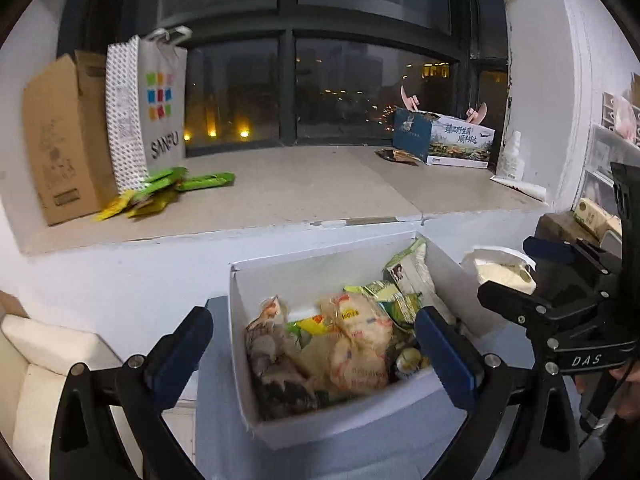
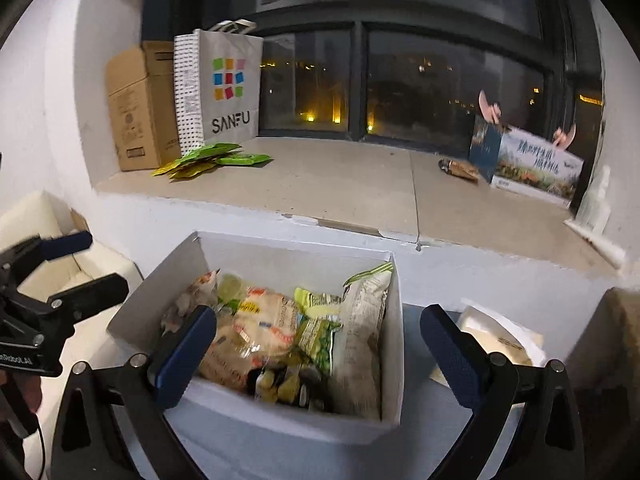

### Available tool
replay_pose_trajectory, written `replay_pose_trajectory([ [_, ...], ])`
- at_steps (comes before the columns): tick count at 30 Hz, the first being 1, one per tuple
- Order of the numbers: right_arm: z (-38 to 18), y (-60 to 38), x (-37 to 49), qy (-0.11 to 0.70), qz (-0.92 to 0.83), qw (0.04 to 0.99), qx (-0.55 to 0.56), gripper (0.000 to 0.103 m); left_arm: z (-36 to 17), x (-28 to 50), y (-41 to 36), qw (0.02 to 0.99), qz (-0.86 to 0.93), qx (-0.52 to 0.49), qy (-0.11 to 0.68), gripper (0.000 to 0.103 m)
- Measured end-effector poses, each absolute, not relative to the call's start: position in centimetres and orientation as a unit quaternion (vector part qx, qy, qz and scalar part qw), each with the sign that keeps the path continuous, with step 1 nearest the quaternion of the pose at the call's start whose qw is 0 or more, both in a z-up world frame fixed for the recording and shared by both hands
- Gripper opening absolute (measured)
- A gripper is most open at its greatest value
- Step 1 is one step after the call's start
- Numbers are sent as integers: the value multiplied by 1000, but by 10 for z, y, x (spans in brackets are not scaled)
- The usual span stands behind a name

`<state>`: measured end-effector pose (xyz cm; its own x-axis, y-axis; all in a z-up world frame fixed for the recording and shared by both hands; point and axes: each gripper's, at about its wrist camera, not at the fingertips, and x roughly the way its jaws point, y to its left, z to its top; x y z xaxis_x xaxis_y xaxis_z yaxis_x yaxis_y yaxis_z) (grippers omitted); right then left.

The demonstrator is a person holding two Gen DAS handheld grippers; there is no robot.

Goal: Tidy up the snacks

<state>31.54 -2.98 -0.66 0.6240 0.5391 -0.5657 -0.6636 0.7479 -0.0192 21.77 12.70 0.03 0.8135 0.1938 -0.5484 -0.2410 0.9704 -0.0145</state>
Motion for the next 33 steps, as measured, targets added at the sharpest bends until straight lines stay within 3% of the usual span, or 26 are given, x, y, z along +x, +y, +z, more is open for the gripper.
replay_pose_trajectory([
  [19, 18, -150, 150, 273, 347, 897, -35, 103, 11, 52, 31, 955, 76, -72, 278, 103],
  [33, 10, -172, 107, 286, 343, 894, -45, 103, 11, 16, 7, 953, 63, -81, 284, 103],
])
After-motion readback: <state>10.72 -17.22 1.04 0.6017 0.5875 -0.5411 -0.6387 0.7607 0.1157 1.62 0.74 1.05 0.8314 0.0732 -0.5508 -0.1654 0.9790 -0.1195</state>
